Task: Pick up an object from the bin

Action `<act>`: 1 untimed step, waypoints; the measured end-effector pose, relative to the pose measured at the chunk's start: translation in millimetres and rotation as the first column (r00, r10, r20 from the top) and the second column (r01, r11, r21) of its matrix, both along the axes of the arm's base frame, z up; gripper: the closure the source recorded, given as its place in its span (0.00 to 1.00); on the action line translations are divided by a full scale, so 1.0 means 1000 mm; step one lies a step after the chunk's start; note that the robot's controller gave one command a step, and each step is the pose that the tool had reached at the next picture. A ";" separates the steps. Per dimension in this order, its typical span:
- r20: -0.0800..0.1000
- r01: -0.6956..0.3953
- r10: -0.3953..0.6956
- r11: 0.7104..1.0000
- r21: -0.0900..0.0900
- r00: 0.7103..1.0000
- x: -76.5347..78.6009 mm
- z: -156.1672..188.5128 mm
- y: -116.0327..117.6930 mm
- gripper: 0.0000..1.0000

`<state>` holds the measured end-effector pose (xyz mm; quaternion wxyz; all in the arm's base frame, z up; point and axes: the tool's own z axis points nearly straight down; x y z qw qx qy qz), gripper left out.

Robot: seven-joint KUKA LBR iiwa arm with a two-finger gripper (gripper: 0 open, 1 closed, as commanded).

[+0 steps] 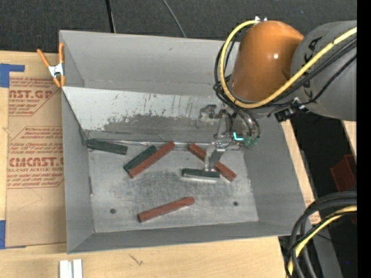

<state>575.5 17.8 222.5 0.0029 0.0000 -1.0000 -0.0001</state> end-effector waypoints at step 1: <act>0.008 0.000 0.000 1.000 0.000 1.000 0.002 0.004 0.000 0.00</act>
Offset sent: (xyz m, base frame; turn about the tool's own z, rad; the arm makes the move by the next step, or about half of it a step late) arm 0.0005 -0.0098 -0.1476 0.0542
